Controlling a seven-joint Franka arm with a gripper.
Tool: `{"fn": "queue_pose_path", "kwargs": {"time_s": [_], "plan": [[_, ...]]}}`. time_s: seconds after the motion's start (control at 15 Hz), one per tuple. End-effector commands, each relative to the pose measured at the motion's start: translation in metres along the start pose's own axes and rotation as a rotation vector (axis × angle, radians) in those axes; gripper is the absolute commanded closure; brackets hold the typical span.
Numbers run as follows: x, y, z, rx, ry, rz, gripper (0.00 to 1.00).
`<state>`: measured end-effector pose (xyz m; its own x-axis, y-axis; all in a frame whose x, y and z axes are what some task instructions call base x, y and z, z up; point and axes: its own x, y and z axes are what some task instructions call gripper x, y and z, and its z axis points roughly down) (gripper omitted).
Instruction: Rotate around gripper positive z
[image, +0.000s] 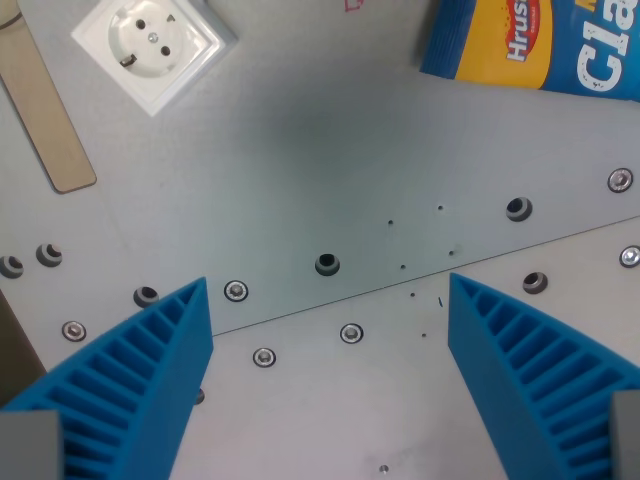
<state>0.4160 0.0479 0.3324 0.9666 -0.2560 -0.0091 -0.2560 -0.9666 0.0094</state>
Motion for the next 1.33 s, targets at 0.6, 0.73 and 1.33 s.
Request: {"fn": "queue_pose_path", "kwargs": {"time_s": [0.6, 0.73, 1.33], "plan": [[-0.0002, 0.0001, -0.0024, 0.002, 0.006, 0.12, 0.0], [-0.0002, 0.0001, -0.0024, 0.002, 0.006, 0.147, 0.0], [-0.0002, 0.0001, -0.0024, 0.002, 0.005, 0.267, 0.0]]}}
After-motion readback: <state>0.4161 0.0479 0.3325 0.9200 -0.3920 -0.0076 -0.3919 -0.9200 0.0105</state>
